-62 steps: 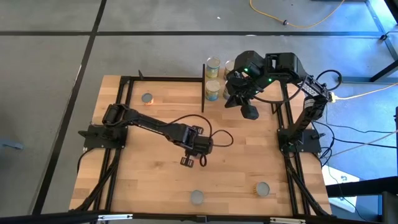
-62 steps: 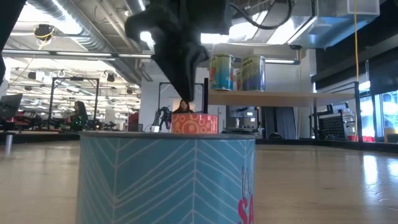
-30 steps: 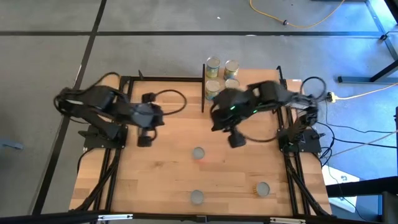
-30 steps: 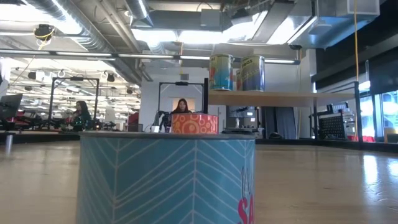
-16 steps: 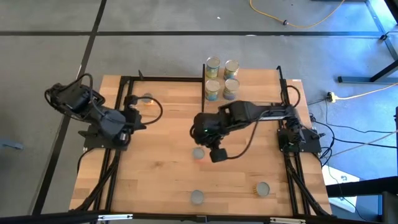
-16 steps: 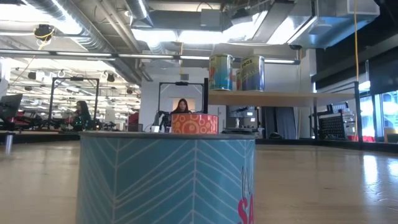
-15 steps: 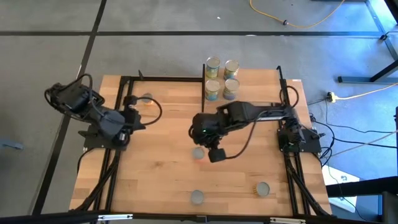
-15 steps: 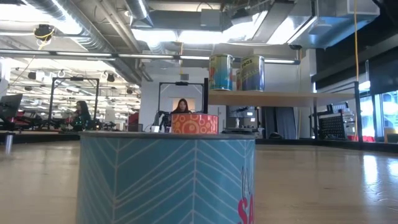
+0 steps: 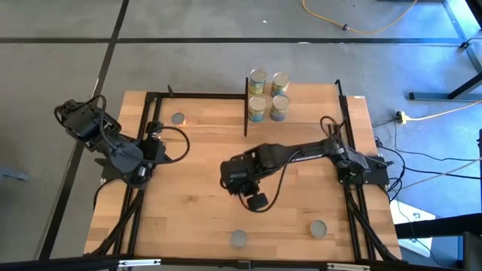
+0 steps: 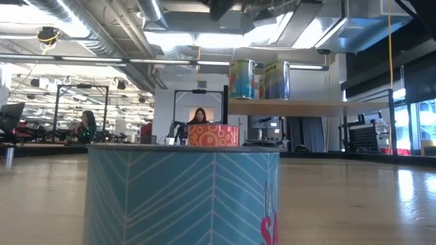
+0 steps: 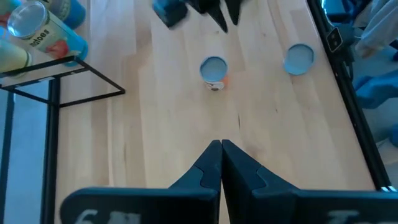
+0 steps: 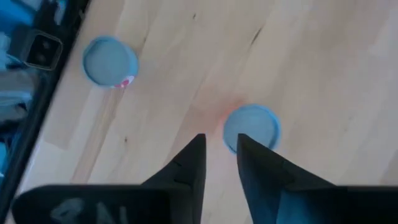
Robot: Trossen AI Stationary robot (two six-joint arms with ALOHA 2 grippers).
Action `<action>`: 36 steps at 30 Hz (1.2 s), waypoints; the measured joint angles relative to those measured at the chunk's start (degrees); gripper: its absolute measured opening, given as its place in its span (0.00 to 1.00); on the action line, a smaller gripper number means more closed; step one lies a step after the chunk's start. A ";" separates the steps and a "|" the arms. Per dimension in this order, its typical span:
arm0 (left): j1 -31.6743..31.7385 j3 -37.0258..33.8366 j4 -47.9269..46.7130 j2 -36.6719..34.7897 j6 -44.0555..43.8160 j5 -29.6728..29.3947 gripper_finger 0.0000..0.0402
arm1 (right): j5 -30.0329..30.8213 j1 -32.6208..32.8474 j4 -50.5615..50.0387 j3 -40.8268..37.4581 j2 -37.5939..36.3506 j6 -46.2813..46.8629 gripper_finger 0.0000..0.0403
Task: Pick and place cans onto a shelf
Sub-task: Put the canned saucy meatballs on the shelf
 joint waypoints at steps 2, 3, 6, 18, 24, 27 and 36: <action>-0.29 0.00 0.00 0.00 -0.47 -0.55 0.00 | 0.27 0.35 -0.04 -0.02 1.39 -0.60 0.23; -0.35 0.00 0.00 0.00 -1.06 -0.60 0.00 | 0.23 0.51 -0.18 -0.02 1.95 -0.99 0.23; -0.36 0.00 0.02 0.00 -2.51 -0.60 0.00 | 0.30 0.79 -0.66 -0.02 3.60 -2.57 0.24; -0.34 0.00 0.02 0.02 -3.05 -0.66 0.00 | -0.17 0.48 -2.35 -0.04 9.22 -6.32 0.24; -0.34 0.00 0.02 0.02 -3.01 -1.69 0.00 | 1.30 0.39 -2.30 -0.04 11.32 -6.42 0.24; -0.34 0.00 0.02 0.02 -3.01 -2.09 0.00 | 1.33 0.09 -2.08 -0.02 11.39 -6.18 0.24; -0.34 0.00 0.02 0.02 -2.99 -2.12 0.00 | 1.19 -1.18 -0.47 -0.02 11.65 -1.22 0.24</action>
